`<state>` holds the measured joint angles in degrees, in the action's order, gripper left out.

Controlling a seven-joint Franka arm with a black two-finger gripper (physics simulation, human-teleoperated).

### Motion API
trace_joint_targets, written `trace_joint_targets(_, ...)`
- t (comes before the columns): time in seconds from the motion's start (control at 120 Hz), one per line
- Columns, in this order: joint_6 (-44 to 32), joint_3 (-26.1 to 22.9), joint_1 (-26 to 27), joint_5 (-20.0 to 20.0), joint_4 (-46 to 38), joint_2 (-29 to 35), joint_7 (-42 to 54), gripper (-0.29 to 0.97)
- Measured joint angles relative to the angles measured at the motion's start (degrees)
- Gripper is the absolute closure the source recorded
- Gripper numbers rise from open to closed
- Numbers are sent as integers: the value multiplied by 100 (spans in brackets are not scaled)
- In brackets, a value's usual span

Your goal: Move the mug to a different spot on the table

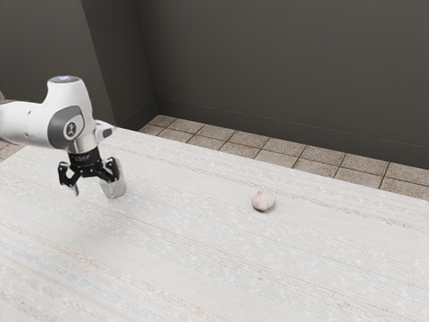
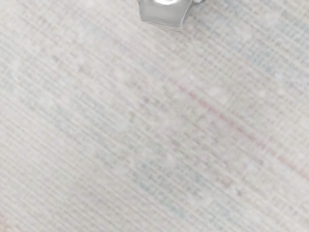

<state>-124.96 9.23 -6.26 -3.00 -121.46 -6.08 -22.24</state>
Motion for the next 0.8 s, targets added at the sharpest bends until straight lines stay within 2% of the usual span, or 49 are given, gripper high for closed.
trace_joint_targets(0.3,-476,-5,-144,-3,240,-499,518,0)
trace_joint_targets(0.8,-765,-9,-297,18,820,-1232,1438,0)
